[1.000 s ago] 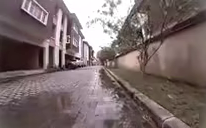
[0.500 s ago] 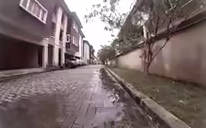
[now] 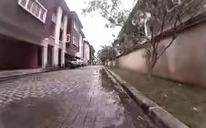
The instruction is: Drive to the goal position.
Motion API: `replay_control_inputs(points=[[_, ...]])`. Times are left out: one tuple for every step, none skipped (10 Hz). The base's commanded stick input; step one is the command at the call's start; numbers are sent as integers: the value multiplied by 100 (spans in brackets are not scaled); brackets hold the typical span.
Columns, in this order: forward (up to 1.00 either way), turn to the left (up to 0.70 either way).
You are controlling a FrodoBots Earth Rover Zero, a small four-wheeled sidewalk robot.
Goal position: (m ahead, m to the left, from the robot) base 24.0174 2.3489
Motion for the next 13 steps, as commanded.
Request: replay_control_inputs(points=[[50, 0], [50, 0], [50, 0], [50, 0], [50, 0], [50, 0], [50, 0], [50, 0], [50, 0], [50, 0], [50, 0], [50, 0], [50, 0]])
